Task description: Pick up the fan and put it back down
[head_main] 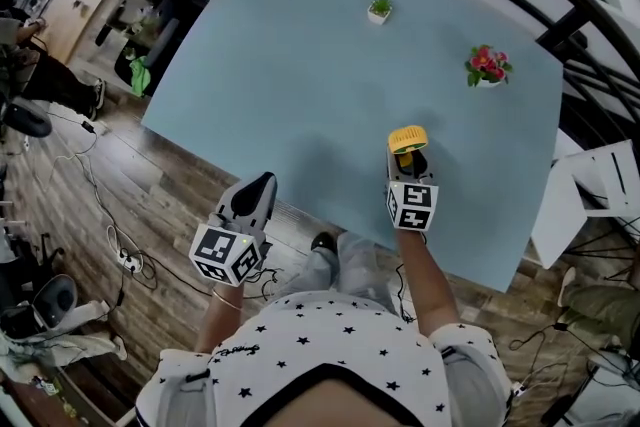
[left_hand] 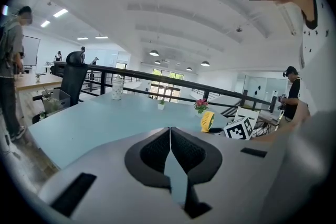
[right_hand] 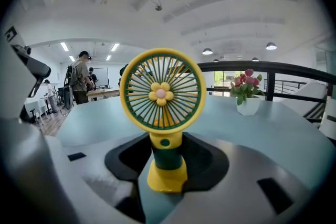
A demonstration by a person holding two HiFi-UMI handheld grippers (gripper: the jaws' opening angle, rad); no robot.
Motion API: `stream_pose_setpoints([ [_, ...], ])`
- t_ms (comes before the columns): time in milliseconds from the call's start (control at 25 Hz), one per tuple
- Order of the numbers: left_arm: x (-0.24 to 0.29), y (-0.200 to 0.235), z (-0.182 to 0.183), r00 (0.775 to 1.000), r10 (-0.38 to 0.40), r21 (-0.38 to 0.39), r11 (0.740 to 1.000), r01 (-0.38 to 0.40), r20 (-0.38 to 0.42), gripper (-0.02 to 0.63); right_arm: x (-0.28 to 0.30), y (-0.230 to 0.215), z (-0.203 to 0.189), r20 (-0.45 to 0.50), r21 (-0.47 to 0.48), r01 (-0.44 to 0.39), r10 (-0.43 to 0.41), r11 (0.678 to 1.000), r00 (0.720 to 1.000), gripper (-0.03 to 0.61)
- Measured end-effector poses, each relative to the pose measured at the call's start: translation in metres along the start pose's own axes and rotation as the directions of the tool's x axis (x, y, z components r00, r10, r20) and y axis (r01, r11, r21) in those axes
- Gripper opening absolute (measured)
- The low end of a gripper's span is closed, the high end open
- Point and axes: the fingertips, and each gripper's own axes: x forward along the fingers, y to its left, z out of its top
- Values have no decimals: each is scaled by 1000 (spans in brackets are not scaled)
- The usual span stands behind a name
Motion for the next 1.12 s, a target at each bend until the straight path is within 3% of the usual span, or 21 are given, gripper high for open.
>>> stream_pose_setpoints([
  [400, -10, 4, -1, 1000, -16, 3, 1000, 16, 16, 29, -20, 11, 14, 43, 12, 10, -10, 1000, 999, 173],
  [1120, -38, -13, -3, 987, -132, 23, 991, 131, 93, 29, -106, 53, 61, 146, -5, -15, 16, 1000, 989, 173],
])
